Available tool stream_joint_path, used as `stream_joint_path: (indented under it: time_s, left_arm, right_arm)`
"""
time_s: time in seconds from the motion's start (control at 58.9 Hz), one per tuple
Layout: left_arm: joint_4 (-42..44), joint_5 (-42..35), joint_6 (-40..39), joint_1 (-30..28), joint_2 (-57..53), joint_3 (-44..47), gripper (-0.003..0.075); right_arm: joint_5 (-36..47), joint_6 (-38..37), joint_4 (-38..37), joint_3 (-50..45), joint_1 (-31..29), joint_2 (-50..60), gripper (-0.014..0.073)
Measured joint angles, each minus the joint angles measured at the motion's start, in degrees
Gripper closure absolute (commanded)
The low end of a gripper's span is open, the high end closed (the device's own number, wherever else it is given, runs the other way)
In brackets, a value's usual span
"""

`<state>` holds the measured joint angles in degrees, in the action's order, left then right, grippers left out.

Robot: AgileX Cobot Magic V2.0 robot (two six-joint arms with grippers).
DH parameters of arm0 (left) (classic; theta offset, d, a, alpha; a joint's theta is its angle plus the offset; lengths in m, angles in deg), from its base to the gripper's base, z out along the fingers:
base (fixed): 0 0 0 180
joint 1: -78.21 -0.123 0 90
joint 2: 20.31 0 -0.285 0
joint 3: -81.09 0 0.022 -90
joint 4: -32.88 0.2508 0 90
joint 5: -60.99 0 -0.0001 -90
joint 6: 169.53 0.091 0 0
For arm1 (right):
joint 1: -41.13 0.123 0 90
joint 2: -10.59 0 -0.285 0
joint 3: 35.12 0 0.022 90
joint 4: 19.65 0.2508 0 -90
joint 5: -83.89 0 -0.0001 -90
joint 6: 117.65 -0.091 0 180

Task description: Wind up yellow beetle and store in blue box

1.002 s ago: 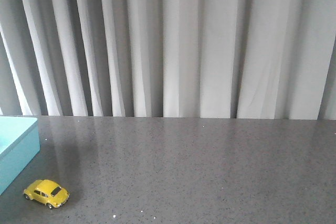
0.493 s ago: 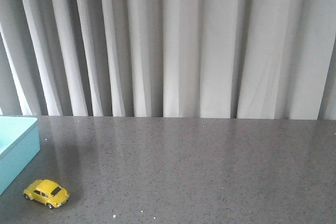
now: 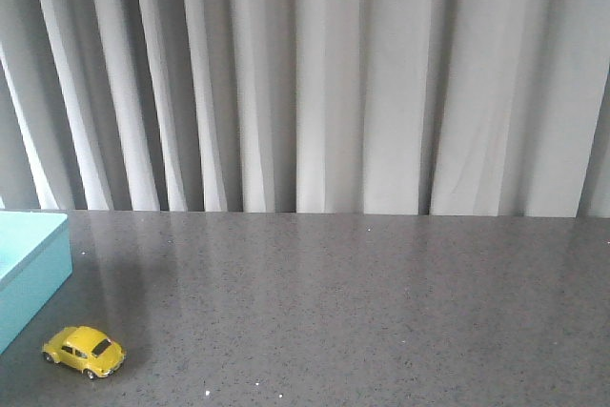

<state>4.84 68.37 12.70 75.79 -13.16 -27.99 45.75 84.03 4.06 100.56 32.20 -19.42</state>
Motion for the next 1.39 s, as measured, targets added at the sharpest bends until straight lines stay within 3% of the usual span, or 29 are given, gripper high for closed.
stream_joint_path:
  time_s: [0.204, 0.459, 0.747, 1.053, 1.155, 1.393]
  left_arm:
    - [0.0, 2.2, 9.5, 0.0, 4.0, -13.2, 0.0553]
    - [0.0, 9.4, 21.3, 0.0, 21.1, -30.0, 0.041]
    - [-0.2, 18.4, 29.4, 0.0, 36.5, -45.2, 0.0402]
    - [-21.6, 20.9, 63.2, 0.0, 46.6, -48.3, 0.0402]
    - [-21.1, 20.7, 69.7, 0.0, 50.7, -50.7, 0.0402]
    - [-11.9, 23.0, 71.6, 0.0, 62.5, -60.5, 0.0402]
  right_arm:
    - [0.0, 0.0, 0.0, 0.0, 0.0, 0.0, 0.0601]
    - [0.0, 0.0, 0.0, 0.0, 0.0, 0.0, 0.0601]
    - [0.0, 0.0, 0.0, 0.0, 0.0, 0.0, 0.0601]
    - [0.0, 0.0, 0.0, 0.0, 0.0, 0.0, 0.0601]
    - [0.0, 0.0, 0.0, 0.0, 0.0, 0.0, 0.0601]
    - [0.0, 0.0, 0.0, 0.0, 0.0, 0.0, 0.0601]
